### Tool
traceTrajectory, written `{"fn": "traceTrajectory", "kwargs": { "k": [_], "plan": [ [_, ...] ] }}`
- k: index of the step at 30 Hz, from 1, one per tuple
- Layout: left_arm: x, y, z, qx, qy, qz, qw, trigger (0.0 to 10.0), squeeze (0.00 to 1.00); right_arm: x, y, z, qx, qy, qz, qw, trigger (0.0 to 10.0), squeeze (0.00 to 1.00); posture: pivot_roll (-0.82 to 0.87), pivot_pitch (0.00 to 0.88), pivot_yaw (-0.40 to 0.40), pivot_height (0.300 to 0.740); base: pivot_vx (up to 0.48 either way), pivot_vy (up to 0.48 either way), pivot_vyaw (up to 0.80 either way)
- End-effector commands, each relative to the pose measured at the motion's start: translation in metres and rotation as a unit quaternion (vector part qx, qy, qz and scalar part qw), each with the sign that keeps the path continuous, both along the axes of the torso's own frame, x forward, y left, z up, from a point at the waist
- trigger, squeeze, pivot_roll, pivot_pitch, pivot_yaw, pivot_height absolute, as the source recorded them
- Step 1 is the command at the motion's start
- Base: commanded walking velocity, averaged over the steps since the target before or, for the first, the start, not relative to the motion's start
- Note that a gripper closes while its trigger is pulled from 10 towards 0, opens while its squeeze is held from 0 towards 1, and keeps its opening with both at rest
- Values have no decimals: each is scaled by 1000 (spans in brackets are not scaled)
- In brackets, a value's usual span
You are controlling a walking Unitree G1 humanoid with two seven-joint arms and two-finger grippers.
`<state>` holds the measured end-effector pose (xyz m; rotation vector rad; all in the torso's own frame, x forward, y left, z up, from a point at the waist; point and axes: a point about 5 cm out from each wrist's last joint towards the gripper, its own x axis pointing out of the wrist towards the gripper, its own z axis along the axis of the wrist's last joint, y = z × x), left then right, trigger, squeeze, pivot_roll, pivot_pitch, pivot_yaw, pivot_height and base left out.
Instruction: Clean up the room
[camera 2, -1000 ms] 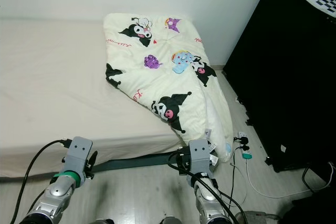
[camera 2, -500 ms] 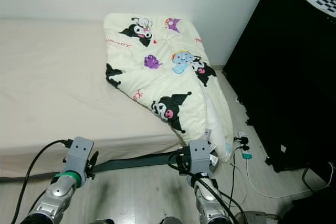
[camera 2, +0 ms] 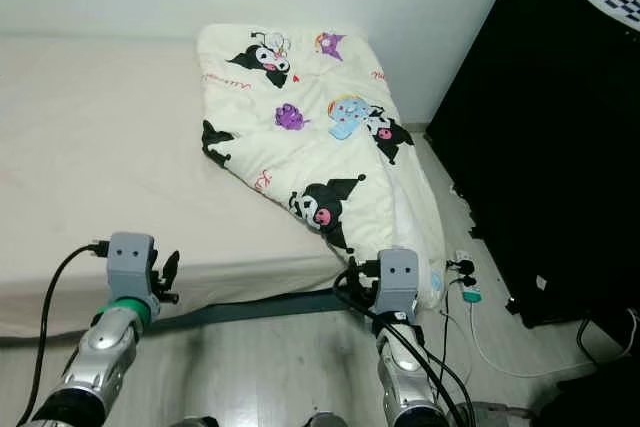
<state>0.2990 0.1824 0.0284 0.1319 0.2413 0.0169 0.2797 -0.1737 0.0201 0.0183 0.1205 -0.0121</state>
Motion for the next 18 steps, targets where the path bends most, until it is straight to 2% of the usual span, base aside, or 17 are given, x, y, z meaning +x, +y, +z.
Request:
{"fn": "traceTrajectory", "kwargs": {
  "k": [1, 2, 5, 6, 7, 8, 9, 11, 12, 14, 18],
  "plan": [
    [-13, -3, -21, 47, 52, -26, 997, 10000, 0, -11, -5, -16, -9, 47, -5, 999, 10000, 0, 7, 56, -7, 740, 0, 0, 0],
    [-19, -3, -29, 55, 75, -32, 995, 10000, 0, -15, -6, -23, -19, 70, 1, 997, 10000, 0, 2, 56, -7, 740, 0, 0, 0],
    [-19, -3, -29, 43, 80, -28, 995, 10000, 0, -15, -8, -22, -19, 71, 1, 997, 10000, 0, 2, 53, -6, 740, 0, 0, 0],
    [-17, -4, -27, 26, 76, -22, 997, 10000, 0, -14, -9, -20, -17, 64, 0, 998, 10000, 0, 3, 54, -5, 740, 0, 0, 0],
    [0, -10, -2, -21, 21, -10, 1000, 10000, 0, -2, -13, 1, -9, 11, -8, 1000, 10000, 0, 10, 55, -9, 740, 0, 0, 0],
    [6, -12, 8, -34, 0, -8, 999, 10000, 0, 3, -14, 9, -7, -8, -10, 1000, 10000, 0, 10, 55, -9, 740, 0, 0, 0],
    [6, -12, 8, -34, 0, -8, 999, 10000, 0, 3, -14, 9, -7, -8, -10, 1000, 10000, 0, 10, 55, -9, 740, 0, 0, 0],
    [21, -15, 36, -55, -55, -7, 997, 10000, 0, 15, -16, 36, -8, -68, -10, 998, 10000, 0, 4, 50, -6, 740, 0, 0, 0],
    [21, -15, 36, -55, -55, -7, 997, 10000, 0, 15, -16, 36, -8, -68, -10, 998, 10000, 0, 4, 50, -6, 740, 0, 0, 0],
    [33, -16, 64, -74, -103, -3, 992, 10000, 0, 24, -21, 64, -14, -127, -14, 992, 10000, 0, 2, 52, -5, 740, 0, 0, 0],
    [39, -15, 77, -82, -124, 1, 989, 10000, 0, 27, -24, 77, -18, -152, -17, 988, 10000, 0, 0, 55, -6, 740, 0, 0, 0]
  ]
}}
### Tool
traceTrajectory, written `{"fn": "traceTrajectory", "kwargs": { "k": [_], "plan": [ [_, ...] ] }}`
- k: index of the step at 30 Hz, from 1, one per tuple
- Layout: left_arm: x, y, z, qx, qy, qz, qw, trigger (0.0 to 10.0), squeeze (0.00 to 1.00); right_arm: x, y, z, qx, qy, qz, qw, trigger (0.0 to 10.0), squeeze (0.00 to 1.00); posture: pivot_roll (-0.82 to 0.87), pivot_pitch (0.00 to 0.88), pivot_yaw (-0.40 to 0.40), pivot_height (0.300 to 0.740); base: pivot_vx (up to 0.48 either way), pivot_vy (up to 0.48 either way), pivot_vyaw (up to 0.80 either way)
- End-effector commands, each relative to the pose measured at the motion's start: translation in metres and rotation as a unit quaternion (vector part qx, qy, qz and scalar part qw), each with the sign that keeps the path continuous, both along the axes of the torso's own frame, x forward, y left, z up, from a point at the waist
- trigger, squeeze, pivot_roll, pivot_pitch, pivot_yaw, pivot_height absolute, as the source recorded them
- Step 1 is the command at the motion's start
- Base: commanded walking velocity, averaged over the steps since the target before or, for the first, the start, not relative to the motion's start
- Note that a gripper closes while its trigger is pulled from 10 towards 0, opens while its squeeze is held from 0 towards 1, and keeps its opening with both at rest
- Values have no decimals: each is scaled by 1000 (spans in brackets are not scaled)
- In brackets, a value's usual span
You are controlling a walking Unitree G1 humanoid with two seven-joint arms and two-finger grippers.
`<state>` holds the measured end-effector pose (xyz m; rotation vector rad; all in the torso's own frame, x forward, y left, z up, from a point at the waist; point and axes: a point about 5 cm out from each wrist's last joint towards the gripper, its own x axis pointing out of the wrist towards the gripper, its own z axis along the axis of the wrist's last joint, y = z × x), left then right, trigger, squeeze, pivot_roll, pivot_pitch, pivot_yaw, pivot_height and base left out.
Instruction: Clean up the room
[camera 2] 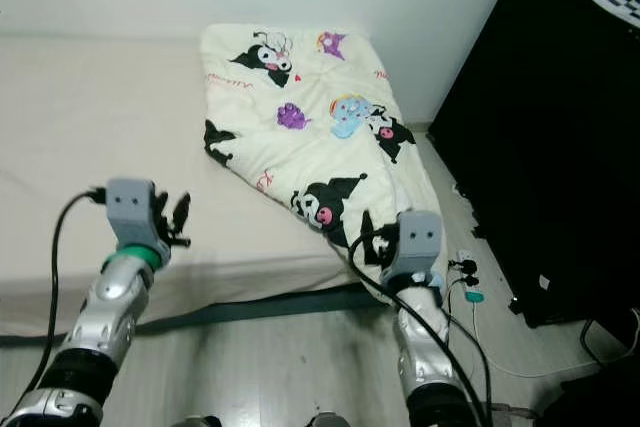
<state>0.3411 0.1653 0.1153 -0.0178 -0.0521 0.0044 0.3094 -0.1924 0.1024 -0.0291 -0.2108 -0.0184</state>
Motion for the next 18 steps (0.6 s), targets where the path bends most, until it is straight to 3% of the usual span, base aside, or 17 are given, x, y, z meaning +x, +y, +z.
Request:
{"fn": "traceTrajectory", "kwargs": {
  "k": [1, 4, 9, 11, 13, 14, 15, 16, 17, 18],
  "plan": [
    [-3, 2, -8, -4, 20, 4, 1000, 10000, 0, -3, -9, -7, 5, 19, -17, 1000, 10000, 0, -3, 51, -4, 740, 0, 0, 0],
    [-5, 3, -16, 10, 33, 1, 999, 10000, 0, -6, -11, -17, 5, 40, -20, 999, 10000, 0, 2, 54, -4, 740, 0, 0, 0],
    [-37, 9, -77, 74, 155, -22, 985, 10000, 0, -32, -8, -78, 12, 194, -12, 981, 10000, 0, 3, 55, -3, 740, 0, 0, 0],
    [-44, 12, -87, 82, 178, -22, 980, 10000, 0, -37, -7, -85, 11, 211, -13, 977, 10000, 0, 4, 55, -3, 740, 0, 0, 0],
    [-63, 20, -116, 153, 258, -26, 954, 10000, 0, -49, -4, -105, 23, 272, -7, 962, 10000, 0, 4, 55, -2, 740, 0, 0, 0],
    [-69, 21, -121, 180, 261, -37, 948, 10000, 0, -51, -4, -108, 51, 279, -14, 959, 10000, 0, 1, 56, -2, 740, 0, 0, 0],
    [-69, 21, -121, 180, 261, -37, 948, 10000, 0, -51, -4, -108, 51, 279, -14, 959, 10000, 0, 1, 56, -2, 740, 0, 0, 0],
    [-72, 22, -123, 185, 260, -43, 947, 10000, 0, -51, -5, -107, 110, 274, -31, 955, 10000, 0, 0, 55, -2, 740, 0, 0, 0],
    [-72, 22, -123, 185, 260, -43, 947, 10000, 0, -51, -5, -107, 110, 274, -31, 955, 10000, 0, 0, 55, -2, 740, 0, 0, 0],
    [-70, 22, -118, 208, 237, -47, 948, 10000, 0, -49, -11, -103, 178, 256, -57, 948, 10000, 0, 6, 52, -2, 740, 0, 0, 0]
  ]
}}
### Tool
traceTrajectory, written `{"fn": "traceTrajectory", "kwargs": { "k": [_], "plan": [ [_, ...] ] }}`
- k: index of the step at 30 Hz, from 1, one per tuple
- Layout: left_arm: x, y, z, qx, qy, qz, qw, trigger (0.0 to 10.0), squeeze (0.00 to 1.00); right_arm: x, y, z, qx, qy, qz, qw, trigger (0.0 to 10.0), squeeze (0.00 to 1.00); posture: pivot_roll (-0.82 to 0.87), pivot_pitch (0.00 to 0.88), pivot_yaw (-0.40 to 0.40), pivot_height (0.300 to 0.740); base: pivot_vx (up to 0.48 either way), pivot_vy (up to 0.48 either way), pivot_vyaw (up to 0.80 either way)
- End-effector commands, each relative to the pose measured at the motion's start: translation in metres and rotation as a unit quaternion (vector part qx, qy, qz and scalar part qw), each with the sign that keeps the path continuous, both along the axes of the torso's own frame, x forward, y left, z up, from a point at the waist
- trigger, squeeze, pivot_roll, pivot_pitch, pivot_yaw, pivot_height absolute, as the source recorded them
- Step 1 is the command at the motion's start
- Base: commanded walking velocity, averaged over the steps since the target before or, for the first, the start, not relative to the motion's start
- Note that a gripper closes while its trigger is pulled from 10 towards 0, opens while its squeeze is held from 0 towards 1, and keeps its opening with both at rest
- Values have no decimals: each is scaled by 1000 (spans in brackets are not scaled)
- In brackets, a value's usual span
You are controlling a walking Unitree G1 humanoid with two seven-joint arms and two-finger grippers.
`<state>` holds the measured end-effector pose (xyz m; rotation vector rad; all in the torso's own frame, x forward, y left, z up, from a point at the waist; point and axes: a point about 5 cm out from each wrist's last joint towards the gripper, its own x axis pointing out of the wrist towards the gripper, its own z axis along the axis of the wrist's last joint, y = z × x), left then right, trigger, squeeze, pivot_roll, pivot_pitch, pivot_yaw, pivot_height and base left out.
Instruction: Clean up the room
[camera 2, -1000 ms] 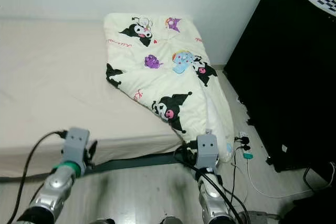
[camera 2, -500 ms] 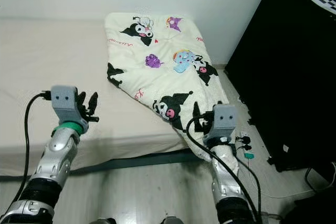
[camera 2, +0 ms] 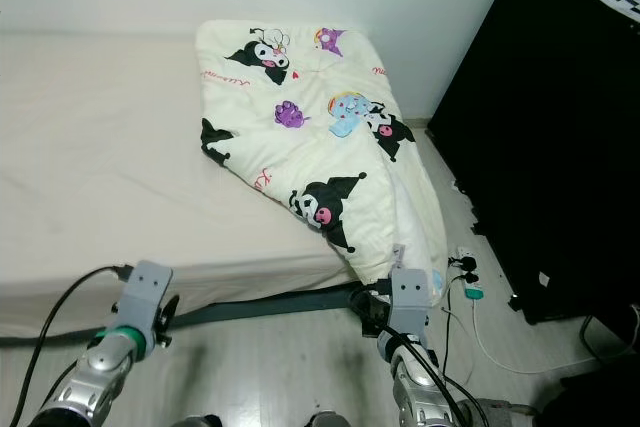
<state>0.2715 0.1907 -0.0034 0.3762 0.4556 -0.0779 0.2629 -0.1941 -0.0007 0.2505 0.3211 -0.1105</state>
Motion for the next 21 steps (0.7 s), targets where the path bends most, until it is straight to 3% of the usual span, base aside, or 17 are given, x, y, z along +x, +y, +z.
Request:
{"fn": "traceTrajectory", "kwargs": {
  "k": [1, 2, 3, 4, 5, 6, 7, 9, 11, 13, 14, 16, 17, 18, 19, 20, 21],
  "plan": [
    [1, -3, 5, 25, -25, -24, 999, 10000, 0, -1, -14, 2, 66, -10, -59, 996, 10000, 0, 6, 52, -2, 740, 0, 0, 0],
    [6, -5, 13, 90, -60, -65, 992, 10000, 0, 2, -19, 6, 79, -21, -77, 994, 10000, 0, 9, 52, -2, 740, 0, 0, 0],
    [11, -8, 21, 144, -94, -98, 980, 10000, 0, 6, -23, 13, -4, -27, -52, 998, 10000, 0, 6, 52, 1, 740, 0, 0, 0],
    [11, -8, 21, 144, -94, -98, 980, 10000, 0, 6, -23, 13, -4, -27, -52, 998, 10000, 0, 6, 52, 1, 740, 0, 0, 0],
    [14, -9, 26, 176, -115, -118, 971, 10000, 0, 9, -25, 17, -70, -33, -27, 997, 10000, 0, 4, 51, 2, 740, 0, 0, 0],
    [17, -11, 32, 207, -134, -132, 960, 10000, 0, 12, -23, 23, -188, -36, 31, 981, 10000, 0, 1, 51, 4, 740, 0, 0, 0],
    [17, -11, 32, 207, -134, -132, 960, 10000, 0, 12, -23, 23, -188, -36, 31, 981, 10000, 0, 1, 51, 4, 740, 0, 0, 0],
    [22, -12, 37, 240, -153, -144, 948, 10000, 0, 14, -20, 26, -315, -40, 100, 943, 10000, 0, 2, 52, 2, 740, 0, 0, 0],
    [27, -15, 42, 261, -170, -153, 938, 10000, 0, 16, -22, 26, -370, -31, 121, 921, 10000, 0, -1, 52, 0, 740, 0, 0, 0],
    [28, -15, 43, 261, -173, -151, 938, 10000, 0, 16, -22, 26, -381, -29, 125, 916, 10000, 0, -1, 52, 0, 740, 0, 0, 0],
    [29, -15, 43, 209, -160, -120, 957, 10000, 0, 16, -22, 26, -352, -29, 115, 928, 10000, 0, 1, 57, -2, 740, 0, 0, 0],
    [29, -15, 43, 209, -160, -120, 957, 10000, 0, 16, -22, 26, -352, -29, 115, 928, 10000, 0, 1, 57, -2, 740, 0, 0, 0],
    [31, -16, 42, 122, -138, -74, 980, 10000, 0, 17, -20, 28, -320, -36, 104, 941, 10000, 0, 3, 59, -2, 740, 0, 0, 0],
    [31, -16, 42, 122, -138, -74, 980, 10000, 0, 17, -20, 28, -320, -36, 104, 941, 10000, 0, 3, 59, -2, 740, 0, 0, 0],
    [31, -16, 42, 44, -124, -38, 991, 10000, 0, 17, -18, 30, -293, -48, 97, 950, 10000, 0, 2, 61, -2, 740, 0, 0, 0],
    [33, -17, 42, -62, -106, 19, 992, 10000, 0, 17, -14, 33, -265, -67, 88, 958, 10000, 0, 2, 64, 0, 740, 0, 0, 0],
    [33, -17, 42, -62, -106, 19, 992, 10000, 0, 17, -14, 33, -265, -67, 88, 958, 10000, 0, 2, 64, 0, 740, 0, 0, 0]
  ]
}}
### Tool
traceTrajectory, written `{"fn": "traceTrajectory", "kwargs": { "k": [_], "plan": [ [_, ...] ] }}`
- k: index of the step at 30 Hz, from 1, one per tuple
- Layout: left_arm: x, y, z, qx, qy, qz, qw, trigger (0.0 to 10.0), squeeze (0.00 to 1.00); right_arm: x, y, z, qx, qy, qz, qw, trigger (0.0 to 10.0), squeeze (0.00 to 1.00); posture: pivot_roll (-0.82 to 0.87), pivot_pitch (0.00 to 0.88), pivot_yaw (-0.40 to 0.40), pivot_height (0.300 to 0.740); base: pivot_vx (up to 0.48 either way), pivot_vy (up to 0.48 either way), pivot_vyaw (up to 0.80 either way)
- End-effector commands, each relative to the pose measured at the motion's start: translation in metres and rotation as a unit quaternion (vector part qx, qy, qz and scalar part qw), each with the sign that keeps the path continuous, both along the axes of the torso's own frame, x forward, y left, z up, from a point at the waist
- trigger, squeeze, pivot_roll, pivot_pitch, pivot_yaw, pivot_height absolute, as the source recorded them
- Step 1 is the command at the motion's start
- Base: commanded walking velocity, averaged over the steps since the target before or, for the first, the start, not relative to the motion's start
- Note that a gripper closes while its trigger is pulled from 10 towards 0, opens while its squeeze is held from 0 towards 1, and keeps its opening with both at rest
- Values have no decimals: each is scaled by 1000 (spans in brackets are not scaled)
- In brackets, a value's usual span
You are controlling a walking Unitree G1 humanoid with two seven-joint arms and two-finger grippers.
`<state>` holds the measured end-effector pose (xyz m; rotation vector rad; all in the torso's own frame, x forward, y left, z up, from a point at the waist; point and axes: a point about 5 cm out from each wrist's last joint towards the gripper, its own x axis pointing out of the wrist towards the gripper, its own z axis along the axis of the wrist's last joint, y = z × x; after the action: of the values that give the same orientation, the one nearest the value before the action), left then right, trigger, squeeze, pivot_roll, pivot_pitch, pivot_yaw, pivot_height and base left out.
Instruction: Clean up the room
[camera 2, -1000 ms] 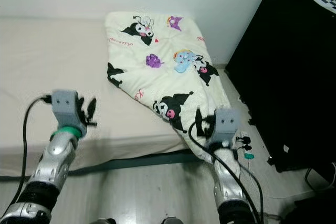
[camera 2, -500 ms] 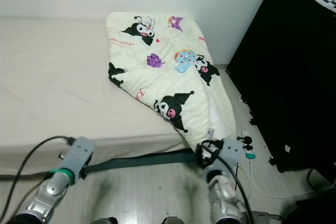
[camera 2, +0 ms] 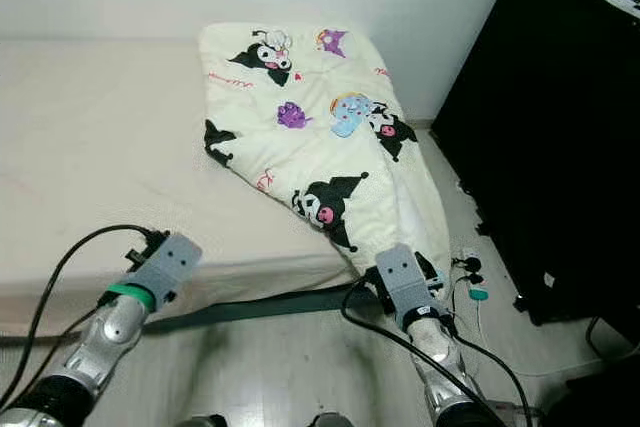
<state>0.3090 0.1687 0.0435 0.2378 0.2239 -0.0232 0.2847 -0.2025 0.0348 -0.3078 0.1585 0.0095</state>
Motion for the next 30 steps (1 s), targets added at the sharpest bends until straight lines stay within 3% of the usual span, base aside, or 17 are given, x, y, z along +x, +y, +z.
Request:
{"fn": "traceTrajectory", "kwargs": {
  "k": [1, 2, 3, 5, 6, 7, 8, 10, 11, 12, 13, 14, 15, 19, 25, 30],
  "plan": [
    [-3, 4, -4, -98, 26, 33, 994, 10000, 0, -3, -2, 0, 32, -10, -11, 999, 10000, 0, 2, 65, 0, 740, 0, 0, 0],
    [0, 3, -2, -187, 34, 58, 980, 10000, 0, -2, 1, 2, 63, -21, -18, 998, 10000, 0, 3, 68, -1, 740, 0, 0, 0],
    [0, 3, -2, -187, 34, 58, 980, 10000, 0, -2, 1, 2, 63, -21, -18, 998, 10000, 0, 3, 68, -1, 740, 0, 0, 0],
    [5, 1, 7, -333, 34, 86, 938, 10000, 0, 0, 5, 6, 114, -35, -33, 992, 10000, 0, 1, 69, -2, 740, 0, 0, 0],
    [8, 1, 12, -367, 26, 90, 926, 10000, 0, 2, 6, 8, 131, -42, -37, 990, 10000, 0, 0, 68, -2, 740, 0, 0, 0],
    [8, 1, 12, -367, 26, 90, 926, 10000, 0, 2, 6, 8, 131, -42, -37, 990, 10000, 0, 0, 68, -2, 740, 0, 0, 0],
    [10, 2, 16, -358, 17, 85, 930, 10000, 0, 3, 7, 11, 146, -49, -42, 987, 10000, 0, 1, 67, -2, 740, 0, 0, 0],
    [13, 2, 21, -220, -10, 57, 974, 10000, 0, 5, 6, 14, 167, -54, -53, 983, 10000, 0, 1, 69, -3, 740, 0, 0, 0],
    [13, 1, 23, -151, -28, 38, 987, 10000, 0, 6, 6, 14, 173, -54, -55, 982, 10000, 0, 1, 68, -3, 740, 0, 0, 0],
    [13, 1, 23, -151, -28, 38, 987, 10000, 0, 6, 6, 14, 173, -54, -55, 982, 10000, 0, 1, 68, -3, 740, 0, 0, 0],
    [12, 0, 24, -103, -40, 23, 994, 10000, 0, 6, 6, 14, 174, -53, -56, 982, 10000, 0, -1, 68, -1, 740, 0, 0, 0],
    [12, 0, 24, -103, -40, 23, 994, 10000, 0, 6, 6, 14, 174, -53, -56, 982, 10000, 0, -1, 68, -1, 740, 0, 0, 0],
    [11, 1, 24, -68, -48, 15, 996, 10000, 0, 5, 6, 14, 173, -53, -54, 982, 10000, 0, -1, 68, 1, 740, 0, 0, 0],
    [5, 6, 21, -43, -42, 11, 998, 10000, 0, 1, 9, 12, 190, -54, -51, 979, 10000, 0, 1, 75, 4, 740, 0, 0, 0],
    [-13, 8, 5, -41, -13, 4, 999, 10000, 0, -4, 21, 12, 208, -62, -32, 976, 10000, 0, -5, 66, 8, 740, 0, 0, 0],
    [-16, 5, -1, -49, -4, 14, 999, 10000, 0, -1, 24, 17, 216, -73, -27, 973, 10000, 0, 0, 55, 2, 740, 0, 0, 0]
  ]
}}
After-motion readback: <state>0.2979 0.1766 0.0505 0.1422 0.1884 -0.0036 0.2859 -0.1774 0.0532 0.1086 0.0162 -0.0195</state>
